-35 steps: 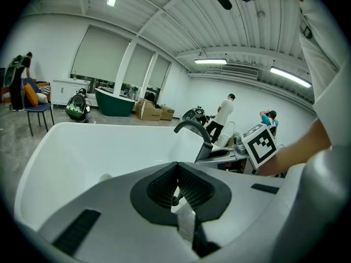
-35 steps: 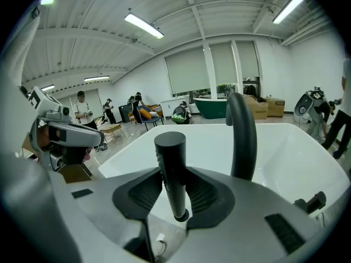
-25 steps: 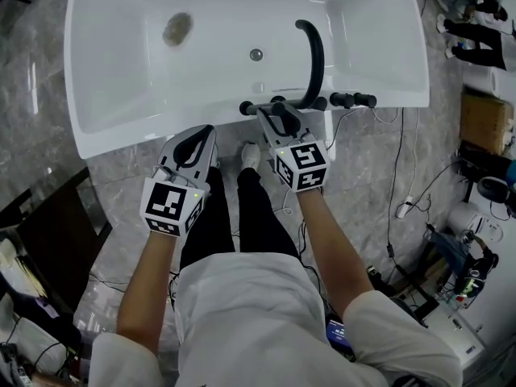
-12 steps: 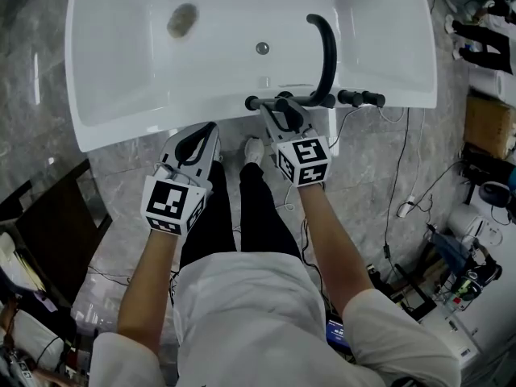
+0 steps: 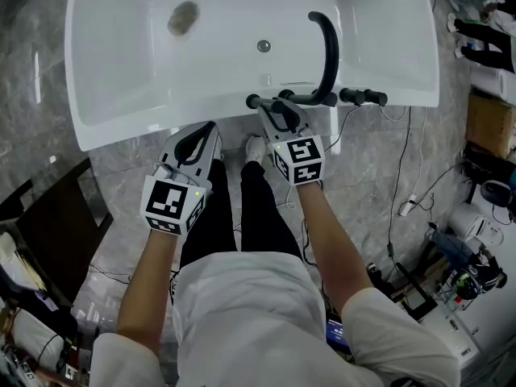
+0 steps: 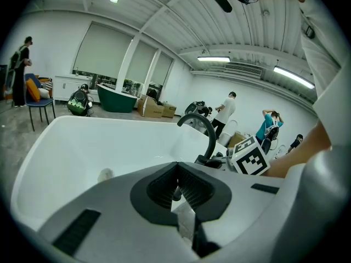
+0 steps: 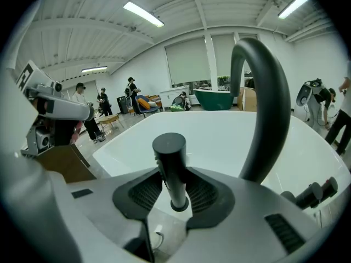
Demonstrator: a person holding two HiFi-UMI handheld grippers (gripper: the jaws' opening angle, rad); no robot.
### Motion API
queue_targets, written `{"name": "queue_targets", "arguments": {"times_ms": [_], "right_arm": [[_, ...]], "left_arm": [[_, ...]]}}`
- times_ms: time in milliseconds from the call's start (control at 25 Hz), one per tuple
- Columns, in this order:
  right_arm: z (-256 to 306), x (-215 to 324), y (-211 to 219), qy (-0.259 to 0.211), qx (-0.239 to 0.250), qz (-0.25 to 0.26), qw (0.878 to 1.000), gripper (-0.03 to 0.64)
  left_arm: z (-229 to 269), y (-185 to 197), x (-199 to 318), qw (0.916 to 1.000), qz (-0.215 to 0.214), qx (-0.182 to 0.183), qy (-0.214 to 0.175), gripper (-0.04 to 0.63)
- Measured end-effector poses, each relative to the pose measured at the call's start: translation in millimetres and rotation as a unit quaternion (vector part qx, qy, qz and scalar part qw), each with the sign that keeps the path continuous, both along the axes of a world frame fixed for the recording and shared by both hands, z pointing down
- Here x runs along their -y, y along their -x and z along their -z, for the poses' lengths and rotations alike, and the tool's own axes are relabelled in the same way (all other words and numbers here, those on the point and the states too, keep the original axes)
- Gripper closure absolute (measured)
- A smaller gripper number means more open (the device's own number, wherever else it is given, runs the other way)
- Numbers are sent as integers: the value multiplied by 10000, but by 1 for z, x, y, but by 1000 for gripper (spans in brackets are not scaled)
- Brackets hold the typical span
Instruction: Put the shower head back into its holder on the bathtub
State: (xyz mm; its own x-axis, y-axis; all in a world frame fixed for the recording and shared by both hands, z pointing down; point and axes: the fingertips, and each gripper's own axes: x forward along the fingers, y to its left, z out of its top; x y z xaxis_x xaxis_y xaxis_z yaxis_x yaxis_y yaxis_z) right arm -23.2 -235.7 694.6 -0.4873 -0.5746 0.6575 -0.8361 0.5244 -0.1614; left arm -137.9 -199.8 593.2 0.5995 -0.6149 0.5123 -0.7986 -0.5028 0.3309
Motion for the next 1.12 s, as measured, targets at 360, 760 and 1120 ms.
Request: {"name": "queue_targets", "arguments": {"times_ms": [360,760,1120], "right_arm": [[-1,-3,5,-56,-150,260,9995,471],[-9,-12,12,237,-57,512,9984,429],[-1,-22,7,401,7,630,9972,396]], "left_arm": [[3,-5,-3,10000,-12,14,-21,586],[10,-8,-2,9999,-43,78,-50,586],[28,-16,-2,9998,-13,120,-150,586]]}}
